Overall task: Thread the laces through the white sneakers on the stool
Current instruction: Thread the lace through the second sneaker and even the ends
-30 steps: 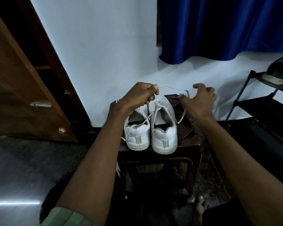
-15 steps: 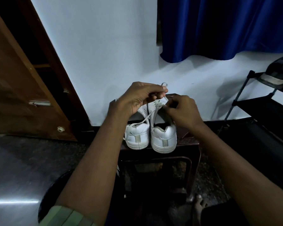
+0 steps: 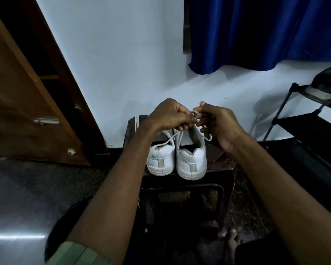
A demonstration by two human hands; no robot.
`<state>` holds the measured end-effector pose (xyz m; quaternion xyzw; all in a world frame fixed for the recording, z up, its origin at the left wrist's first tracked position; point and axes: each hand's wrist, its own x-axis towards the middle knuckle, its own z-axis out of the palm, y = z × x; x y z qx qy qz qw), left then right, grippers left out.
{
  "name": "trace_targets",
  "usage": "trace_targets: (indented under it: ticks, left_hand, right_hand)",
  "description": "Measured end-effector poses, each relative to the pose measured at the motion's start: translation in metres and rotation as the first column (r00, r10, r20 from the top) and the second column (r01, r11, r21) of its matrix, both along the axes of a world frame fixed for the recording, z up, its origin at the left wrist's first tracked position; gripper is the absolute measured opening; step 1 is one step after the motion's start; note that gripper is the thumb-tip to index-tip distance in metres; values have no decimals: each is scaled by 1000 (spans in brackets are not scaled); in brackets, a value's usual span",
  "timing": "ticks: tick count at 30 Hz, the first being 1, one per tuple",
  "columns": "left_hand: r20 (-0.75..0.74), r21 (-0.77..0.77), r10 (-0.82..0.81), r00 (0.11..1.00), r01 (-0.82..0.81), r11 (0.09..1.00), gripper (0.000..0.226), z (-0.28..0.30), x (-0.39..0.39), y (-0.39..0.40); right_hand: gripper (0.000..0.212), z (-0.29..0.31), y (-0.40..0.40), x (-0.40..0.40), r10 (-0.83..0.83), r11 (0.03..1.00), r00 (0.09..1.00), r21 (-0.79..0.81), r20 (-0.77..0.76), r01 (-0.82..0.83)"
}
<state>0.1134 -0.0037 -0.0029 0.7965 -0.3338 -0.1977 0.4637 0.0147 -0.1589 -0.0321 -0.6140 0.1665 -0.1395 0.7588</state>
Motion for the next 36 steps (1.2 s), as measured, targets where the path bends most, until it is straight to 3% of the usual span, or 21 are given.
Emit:
trace_targets:
  ticks: [6, 13, 18, 26, 29, 32, 36]
  left_hand:
    - [93, 98, -92, 991, 83, 992, 19, -1, -4, -4]
    - [125, 141, -76, 989, 58, 988, 12, 3, -5, -4]
    - [154, 166, -94, 984, 68, 984, 10, 8, -8, -3]
    - [347, 26, 50, 936, -63, 998, 12, 4, -1, 0]
    - [284, 34, 84, 955, -97, 995, 4, 3, -1, 1]
    - [39, -24, 147, 988, -146, 989, 7, 2, -1, 2]
    - [-189, -125, 177, 966, -202, 971, 9, 5, -3, 4]
  right_hand:
    - [3, -5, 4, 1, -84, 990, 996, -111, 34, 87]
    - [18, -2, -5, -1, -56, 993, 998, -105, 28, 59]
    - [24, -1, -5, 3, -65, 988, 994, 148, 84, 52]
    - [23, 1, 7, 3, -88, 993, 994, 80, 62, 83]
    - [21, 0, 7, 2, -92, 995, 991, -22, 97, 95]
    - [24, -3, 3, 0, -127, 982, 987, -124, 103, 139]
    - [26, -8, -1, -5, -3, 883, 1000, -469, -16, -5]
